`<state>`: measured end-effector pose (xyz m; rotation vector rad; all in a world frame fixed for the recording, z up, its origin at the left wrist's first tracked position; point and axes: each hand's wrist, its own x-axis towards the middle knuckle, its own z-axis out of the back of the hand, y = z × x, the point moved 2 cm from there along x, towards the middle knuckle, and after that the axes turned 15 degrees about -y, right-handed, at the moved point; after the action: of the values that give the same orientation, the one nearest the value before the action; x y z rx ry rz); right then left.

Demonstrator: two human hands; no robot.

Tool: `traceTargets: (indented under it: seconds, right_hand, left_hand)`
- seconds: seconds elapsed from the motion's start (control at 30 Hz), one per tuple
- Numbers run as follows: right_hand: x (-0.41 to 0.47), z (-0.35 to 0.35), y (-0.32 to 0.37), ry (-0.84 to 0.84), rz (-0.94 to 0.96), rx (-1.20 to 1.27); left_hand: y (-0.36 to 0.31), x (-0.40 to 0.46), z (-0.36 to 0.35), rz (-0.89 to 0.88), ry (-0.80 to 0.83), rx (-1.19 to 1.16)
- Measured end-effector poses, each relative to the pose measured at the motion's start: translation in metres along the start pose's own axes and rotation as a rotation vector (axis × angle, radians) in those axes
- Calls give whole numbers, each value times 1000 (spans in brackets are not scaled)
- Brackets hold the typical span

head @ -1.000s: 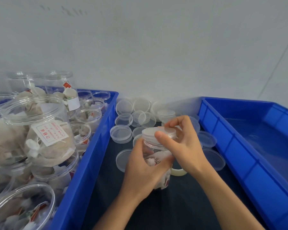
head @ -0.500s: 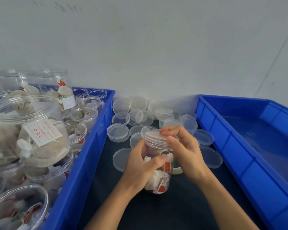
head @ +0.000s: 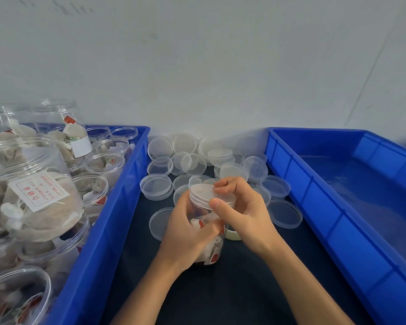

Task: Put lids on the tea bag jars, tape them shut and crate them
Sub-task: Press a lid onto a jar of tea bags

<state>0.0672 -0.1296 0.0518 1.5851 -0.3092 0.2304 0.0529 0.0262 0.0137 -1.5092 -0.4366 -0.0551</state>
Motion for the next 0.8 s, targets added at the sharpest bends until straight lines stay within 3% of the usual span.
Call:
traceTargets:
  seconds: [0.17,0.43,0.53,0.67,0.8]
  right_hand:
    - [0,4,6,5,172,-302]
    - [20,9,32,291,203,-564]
    - [23,2,38,227,190,-728]
    - [17,-12,39,145,256,-1134]
    - [24,-7,49,380,118,-894]
  left_hand:
    - [2,-4,-1,-26,-51,47]
    - [-2,-5,-1,-66,-63,77]
    - [-4,-6,-3,-113,-94,124]
    - [-5,-9,-6,-174,-120,235]
    - [-4,-5,0,-174,-116,208]
